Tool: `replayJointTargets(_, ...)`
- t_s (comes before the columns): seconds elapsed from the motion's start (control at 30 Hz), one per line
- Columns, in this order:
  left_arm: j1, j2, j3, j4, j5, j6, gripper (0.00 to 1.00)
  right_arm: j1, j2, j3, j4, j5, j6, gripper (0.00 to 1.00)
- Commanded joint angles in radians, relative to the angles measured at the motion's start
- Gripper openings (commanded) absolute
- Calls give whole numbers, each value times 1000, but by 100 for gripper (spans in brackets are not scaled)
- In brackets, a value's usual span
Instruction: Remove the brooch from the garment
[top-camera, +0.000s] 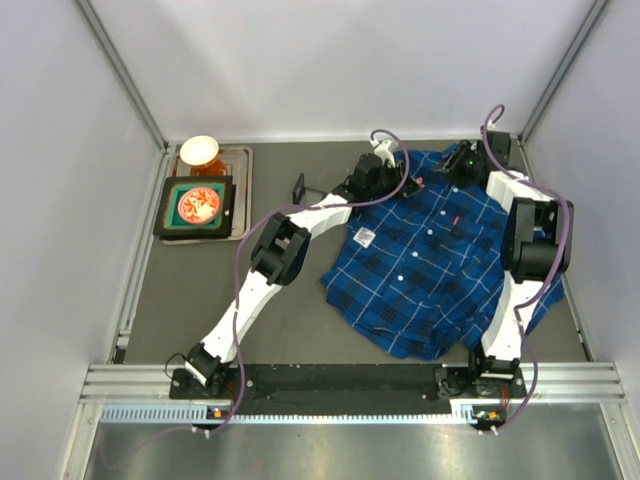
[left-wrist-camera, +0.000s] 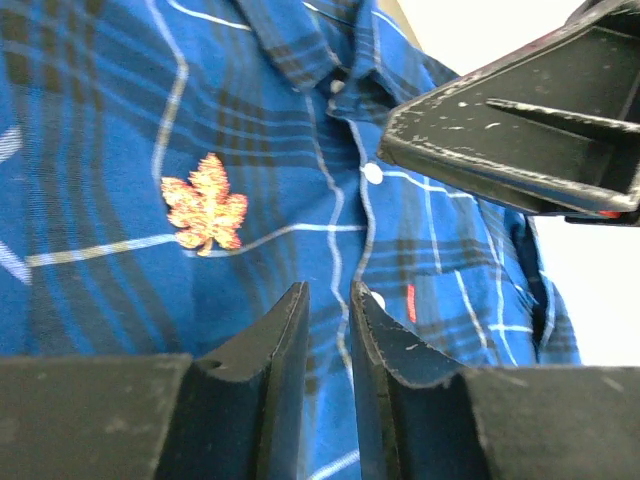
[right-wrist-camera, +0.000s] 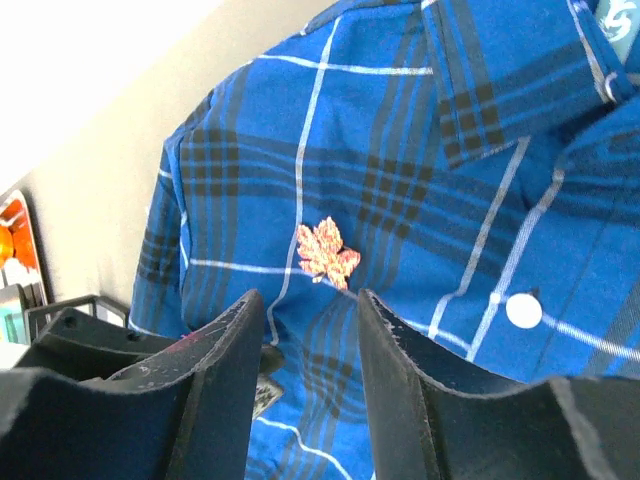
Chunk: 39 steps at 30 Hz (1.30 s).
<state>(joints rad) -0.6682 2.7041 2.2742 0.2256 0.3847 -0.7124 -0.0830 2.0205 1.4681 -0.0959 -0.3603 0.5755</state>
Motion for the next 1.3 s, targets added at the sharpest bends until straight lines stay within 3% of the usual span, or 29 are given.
replayJointTargets(0.0, 5, 42, 68, 191, -110, -16, 26, -6, 56, 101, 51, -54, 1, 42)
replayJointTargets(0.27, 10, 106, 67, 166, -185, -53, 24, -6, 205, 199, 59, -115, 0, 41)
replayJointTargets(0.57, 15, 131, 64, 107, -170, -124, 20, -6, 225, 173, 62, -124, 0, 42)
replayJointTargets(1.27, 13, 125, 62, 89, -175, -162, 20, 2, 254, 167, 39, -183, 9, 42)
